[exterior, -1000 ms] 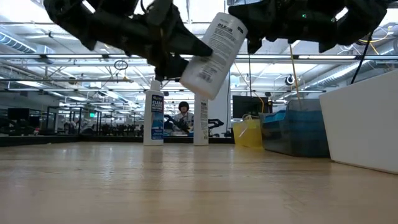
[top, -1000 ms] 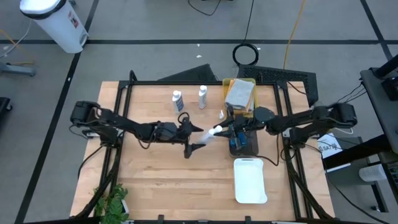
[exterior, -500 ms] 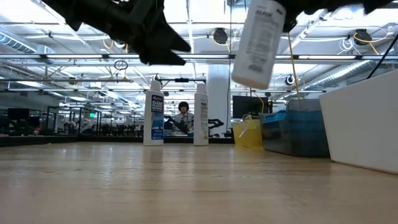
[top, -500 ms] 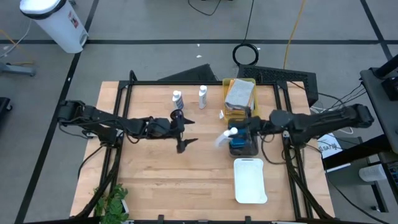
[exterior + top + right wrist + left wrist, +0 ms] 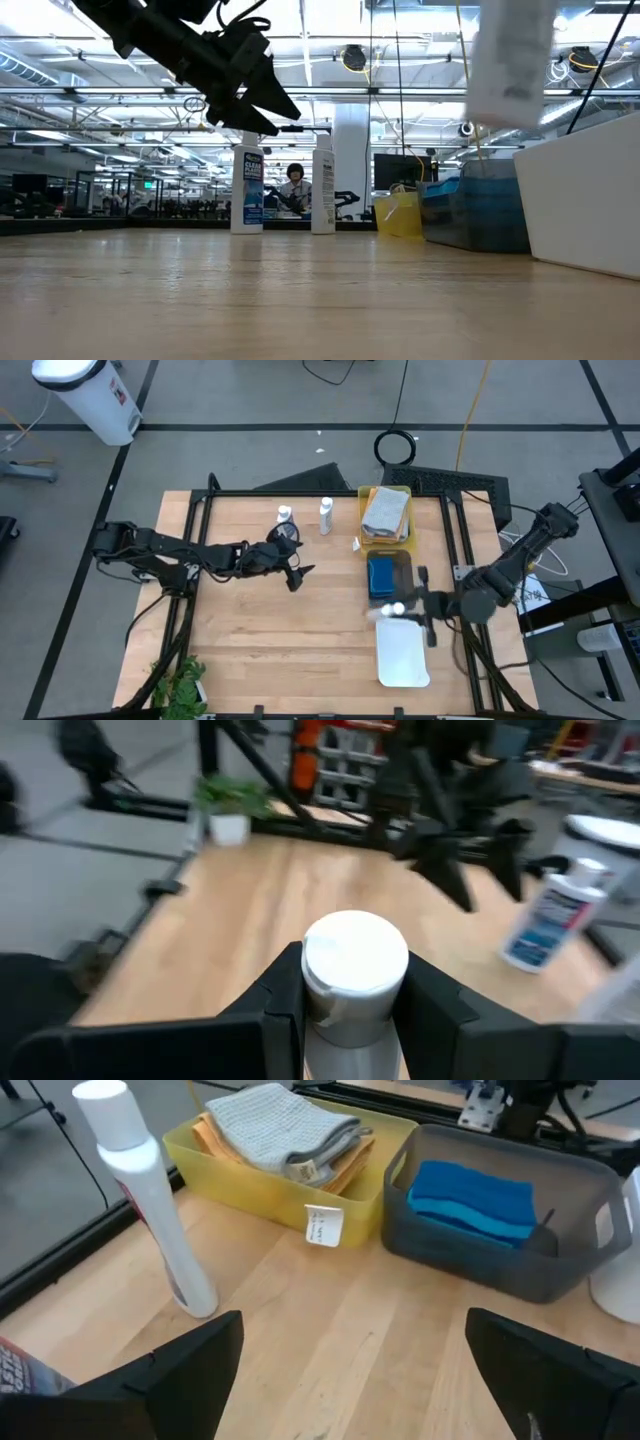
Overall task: Pick & Place Kitchen Items
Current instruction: Put the left white plastic restorer bottle into the white bin
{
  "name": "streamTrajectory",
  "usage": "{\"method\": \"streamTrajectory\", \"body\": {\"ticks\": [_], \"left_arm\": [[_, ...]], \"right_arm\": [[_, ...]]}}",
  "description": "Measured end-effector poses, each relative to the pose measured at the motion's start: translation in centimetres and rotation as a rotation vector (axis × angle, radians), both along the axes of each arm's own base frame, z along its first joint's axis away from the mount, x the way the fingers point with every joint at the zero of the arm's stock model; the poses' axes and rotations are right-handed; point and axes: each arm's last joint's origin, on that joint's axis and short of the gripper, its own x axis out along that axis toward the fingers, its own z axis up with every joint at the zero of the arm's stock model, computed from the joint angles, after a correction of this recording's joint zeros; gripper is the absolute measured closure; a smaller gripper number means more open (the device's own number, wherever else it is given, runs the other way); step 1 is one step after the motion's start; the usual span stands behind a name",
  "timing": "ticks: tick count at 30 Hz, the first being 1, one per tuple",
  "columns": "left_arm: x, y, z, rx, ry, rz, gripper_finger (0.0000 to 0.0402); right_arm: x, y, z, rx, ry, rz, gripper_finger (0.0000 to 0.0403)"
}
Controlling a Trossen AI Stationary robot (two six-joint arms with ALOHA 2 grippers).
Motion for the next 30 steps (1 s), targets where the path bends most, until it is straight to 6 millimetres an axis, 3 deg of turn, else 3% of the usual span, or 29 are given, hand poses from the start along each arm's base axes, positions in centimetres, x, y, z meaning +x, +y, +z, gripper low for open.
{"method": "streamTrajectory", "body": {"ticks": [6,11,23,30], "left_arm": [[0.0,0.0,0.0,-0.045,-0.023,0.021,0.0023],[0.0,0.0,0.0,-0.071,-0.036,0.035,0.0032],[0.0,0.0,0.1,-0.084,-0.042,0.041,0.0014],[0.0,0.0,0.1,-0.084,-0.042,0.041,0.0025]], "right_arm": [[-1.6,2.1,-0.3,0.034,0.030,0.119,0.0317],[-2.1,2.6,-1.3,0.039,0.085,0.135,0.0317],[-1.1,2.0,-5.2,-0.027,0.183,0.066,0.0317],[-0.1,1.3,-7.6,0.029,0.202,0.083,0.0316]]}}
